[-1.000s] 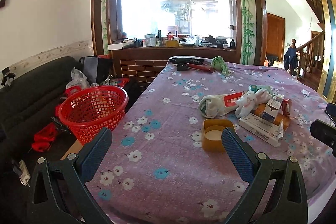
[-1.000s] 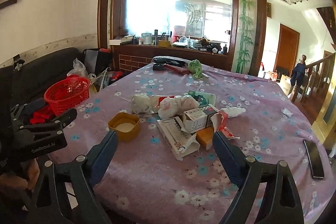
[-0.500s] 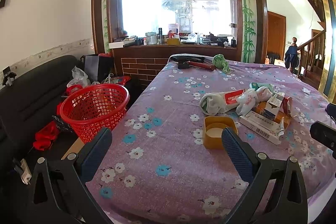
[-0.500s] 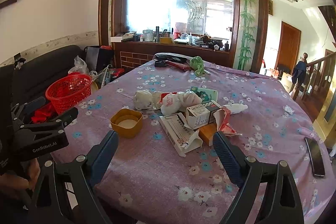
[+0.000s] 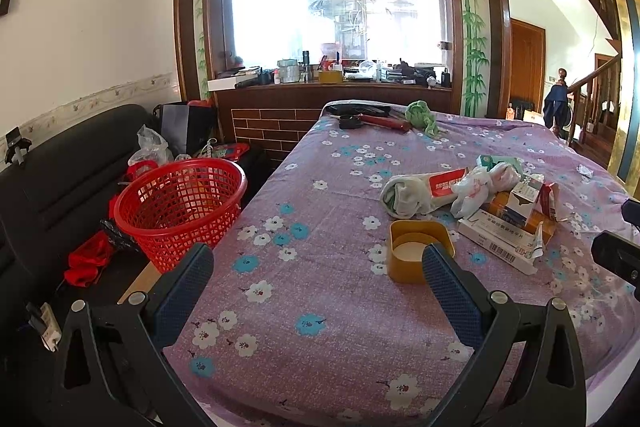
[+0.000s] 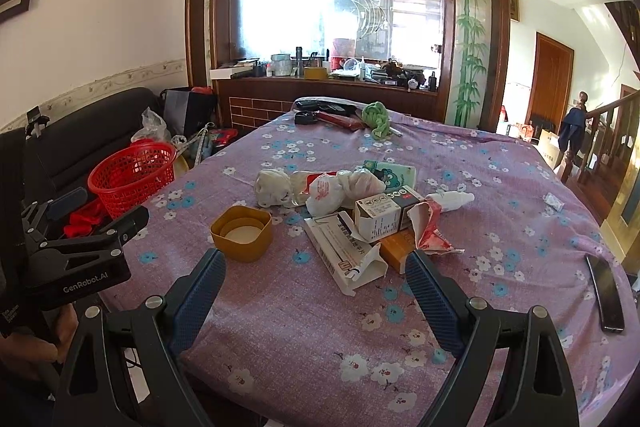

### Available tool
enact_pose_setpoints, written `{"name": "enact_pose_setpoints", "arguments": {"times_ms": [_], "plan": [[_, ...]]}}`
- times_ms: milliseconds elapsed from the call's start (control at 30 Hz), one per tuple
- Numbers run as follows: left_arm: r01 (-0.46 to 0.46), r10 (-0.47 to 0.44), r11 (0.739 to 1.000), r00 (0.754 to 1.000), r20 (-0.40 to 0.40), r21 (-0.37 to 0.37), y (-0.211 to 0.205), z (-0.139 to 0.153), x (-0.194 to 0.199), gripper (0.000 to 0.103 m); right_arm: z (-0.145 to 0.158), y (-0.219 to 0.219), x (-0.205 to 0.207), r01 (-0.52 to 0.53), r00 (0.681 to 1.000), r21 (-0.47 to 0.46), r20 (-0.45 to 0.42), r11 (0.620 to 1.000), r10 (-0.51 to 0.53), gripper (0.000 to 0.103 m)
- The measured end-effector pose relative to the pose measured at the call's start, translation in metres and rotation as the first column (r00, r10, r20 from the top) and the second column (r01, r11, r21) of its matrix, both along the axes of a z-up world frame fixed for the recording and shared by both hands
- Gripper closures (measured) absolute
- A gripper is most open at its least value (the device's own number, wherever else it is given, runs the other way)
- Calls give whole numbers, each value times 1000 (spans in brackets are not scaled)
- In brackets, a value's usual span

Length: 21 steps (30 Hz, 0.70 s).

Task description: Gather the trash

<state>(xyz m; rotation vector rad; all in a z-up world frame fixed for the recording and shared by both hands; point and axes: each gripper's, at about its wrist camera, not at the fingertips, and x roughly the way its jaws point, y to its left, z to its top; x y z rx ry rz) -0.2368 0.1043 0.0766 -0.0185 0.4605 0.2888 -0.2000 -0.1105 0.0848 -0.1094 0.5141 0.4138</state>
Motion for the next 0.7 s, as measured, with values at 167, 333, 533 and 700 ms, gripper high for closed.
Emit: {"name": "enact_pose_setpoints", "arguments": {"times_ms": [167, 333, 533, 700], "plan": [[2, -2, 1000, 1000, -17, -2, 1, -1, 1, 0, -2, 0, 5, 0, 1000, 5, -15, 1000, 0, 9], [7, -7, 1000, 999, -39, -5, 1, -3, 8, 0, -6, -2, 10, 5, 999, 12, -34, 1000, -5, 9], [15, -16, 1000, 997, -71, -12, 2, -8, 18, 0, -11, -4, 17, 8, 998, 20, -59, 1000, -7, 9], [76, -101, 985, 982, -159, -154, 16, -9, 49, 0, -17, -18, 35, 23, 992, 63, -126, 998, -15, 14]]}}
